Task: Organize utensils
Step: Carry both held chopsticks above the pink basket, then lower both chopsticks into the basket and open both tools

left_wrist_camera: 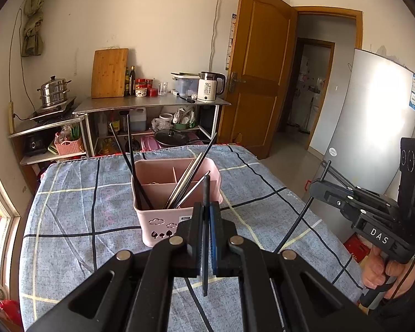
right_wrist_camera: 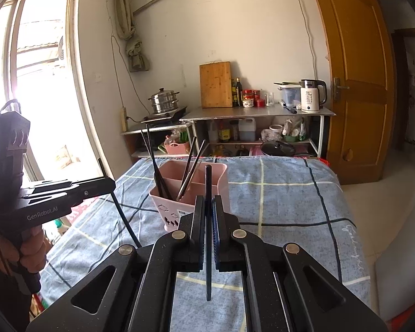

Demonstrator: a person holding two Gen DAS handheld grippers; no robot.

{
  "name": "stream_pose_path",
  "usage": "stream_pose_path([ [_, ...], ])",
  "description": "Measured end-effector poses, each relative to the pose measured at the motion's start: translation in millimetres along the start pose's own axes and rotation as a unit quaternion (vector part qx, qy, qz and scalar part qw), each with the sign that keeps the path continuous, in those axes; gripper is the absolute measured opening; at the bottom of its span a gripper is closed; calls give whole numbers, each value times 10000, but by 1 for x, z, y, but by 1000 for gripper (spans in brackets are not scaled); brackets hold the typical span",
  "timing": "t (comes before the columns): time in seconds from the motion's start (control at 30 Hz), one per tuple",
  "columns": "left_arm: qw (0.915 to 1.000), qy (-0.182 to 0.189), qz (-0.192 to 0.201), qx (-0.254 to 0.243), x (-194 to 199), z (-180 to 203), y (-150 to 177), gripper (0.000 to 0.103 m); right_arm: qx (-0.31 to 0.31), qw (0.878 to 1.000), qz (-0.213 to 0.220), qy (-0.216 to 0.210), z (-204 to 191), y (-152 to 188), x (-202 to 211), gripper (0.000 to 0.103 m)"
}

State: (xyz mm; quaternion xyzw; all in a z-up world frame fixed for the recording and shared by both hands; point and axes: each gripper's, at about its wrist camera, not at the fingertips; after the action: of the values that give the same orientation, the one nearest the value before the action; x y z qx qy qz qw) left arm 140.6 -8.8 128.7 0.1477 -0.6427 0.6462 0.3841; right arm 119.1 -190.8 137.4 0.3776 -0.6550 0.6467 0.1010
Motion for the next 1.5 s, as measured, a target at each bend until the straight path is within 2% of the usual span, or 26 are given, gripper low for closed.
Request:
stream_pose_path([
  [0.37, 10000, -18, 50, -10, 13, -13, -20, 5, 187, 9996, 106, -195, -13, -22, -2, 5],
  [0.8, 9984, -215, 493, 192, 35, -48, -91, 5, 345, 9960, 676, -468, -38, -91, -12, 5],
  [1.03, 9967, -359, 702, 210, 23, -62, -112, 5, 239, 9950, 818, -516, -44, -117, -36, 5],
  [1.17, 9971, -333, 626, 281, 4, -72, -111, 5, 197, 9954, 761, -538, -45, -119, -56, 5],
  [1.5, 9985, -180, 99, 502, -43, -92, -90, 5, 80, 9985, 228, -488, -36, -97, -103, 5],
])
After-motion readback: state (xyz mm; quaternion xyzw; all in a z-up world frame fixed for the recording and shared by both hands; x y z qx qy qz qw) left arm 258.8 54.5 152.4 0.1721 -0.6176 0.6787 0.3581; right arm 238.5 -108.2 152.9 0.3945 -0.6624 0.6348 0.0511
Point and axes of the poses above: each gripper's, at about its wrist camera, not at the fingertips, and x roughly against the way its jaws point, z to its right, y to its underside, and after that the axes turned 11 degrees about -z, right-handed
